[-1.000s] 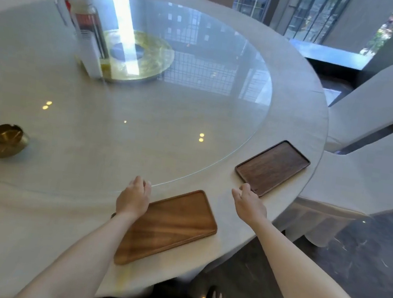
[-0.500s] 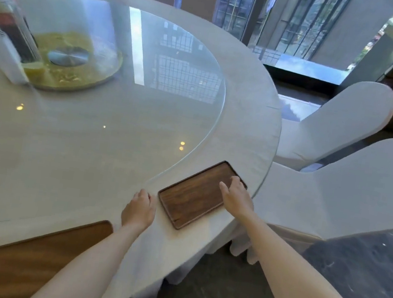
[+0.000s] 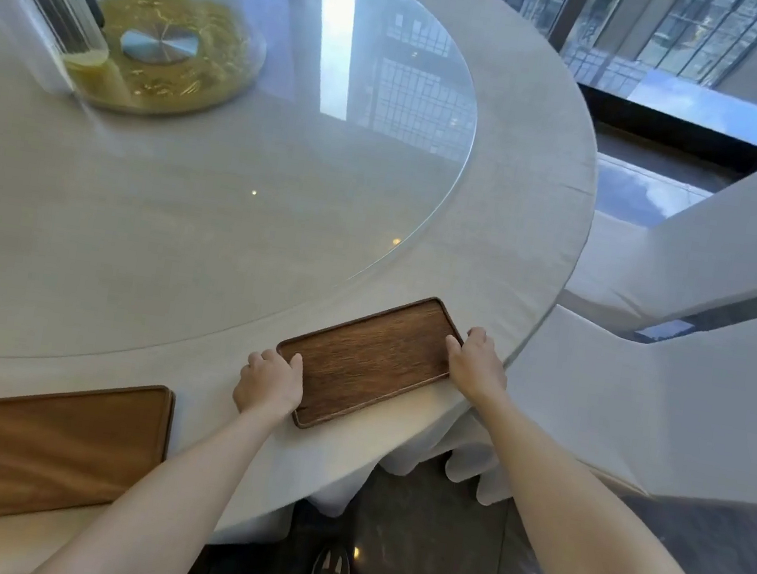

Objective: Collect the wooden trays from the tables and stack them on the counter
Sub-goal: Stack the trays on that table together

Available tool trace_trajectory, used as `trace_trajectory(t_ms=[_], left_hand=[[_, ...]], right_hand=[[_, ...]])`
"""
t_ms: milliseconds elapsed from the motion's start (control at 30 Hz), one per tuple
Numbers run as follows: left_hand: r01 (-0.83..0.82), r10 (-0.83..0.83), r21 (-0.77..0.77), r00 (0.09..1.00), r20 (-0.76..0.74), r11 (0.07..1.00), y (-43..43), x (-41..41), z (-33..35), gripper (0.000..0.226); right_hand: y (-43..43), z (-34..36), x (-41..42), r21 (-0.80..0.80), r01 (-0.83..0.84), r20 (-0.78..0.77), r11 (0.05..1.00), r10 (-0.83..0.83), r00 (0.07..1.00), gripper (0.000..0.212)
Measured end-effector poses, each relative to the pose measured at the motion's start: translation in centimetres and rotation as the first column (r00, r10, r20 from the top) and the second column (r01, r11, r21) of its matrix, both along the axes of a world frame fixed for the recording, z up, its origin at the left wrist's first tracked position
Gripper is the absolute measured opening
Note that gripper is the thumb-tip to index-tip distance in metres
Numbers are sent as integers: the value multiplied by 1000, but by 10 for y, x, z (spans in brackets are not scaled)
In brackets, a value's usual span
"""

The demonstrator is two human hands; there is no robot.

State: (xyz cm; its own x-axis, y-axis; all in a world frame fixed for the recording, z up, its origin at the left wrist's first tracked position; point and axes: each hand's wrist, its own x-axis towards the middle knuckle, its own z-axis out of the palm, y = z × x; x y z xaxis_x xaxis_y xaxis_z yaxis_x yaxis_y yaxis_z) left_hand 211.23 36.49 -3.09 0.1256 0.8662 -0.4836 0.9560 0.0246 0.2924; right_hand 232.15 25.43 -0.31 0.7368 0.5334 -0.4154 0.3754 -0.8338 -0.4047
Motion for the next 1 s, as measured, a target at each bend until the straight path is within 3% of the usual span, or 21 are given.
trace_trajectory(t_ms=[400,600,1000], left_hand=[[-16,9,72,995,99,997,1,-8,-2,46],[10,-51,186,975,215,982,15,-32,10,43],[1,-89,364,970,225,932,74,-167,42,40]], right_hand=[[7,-13,4,-90,1,71,996,5,997,44],[10,-9,-20,-34,34,94,999,-30,995,46],[66,21,-142,76,-72,161,994,59,985,35]])
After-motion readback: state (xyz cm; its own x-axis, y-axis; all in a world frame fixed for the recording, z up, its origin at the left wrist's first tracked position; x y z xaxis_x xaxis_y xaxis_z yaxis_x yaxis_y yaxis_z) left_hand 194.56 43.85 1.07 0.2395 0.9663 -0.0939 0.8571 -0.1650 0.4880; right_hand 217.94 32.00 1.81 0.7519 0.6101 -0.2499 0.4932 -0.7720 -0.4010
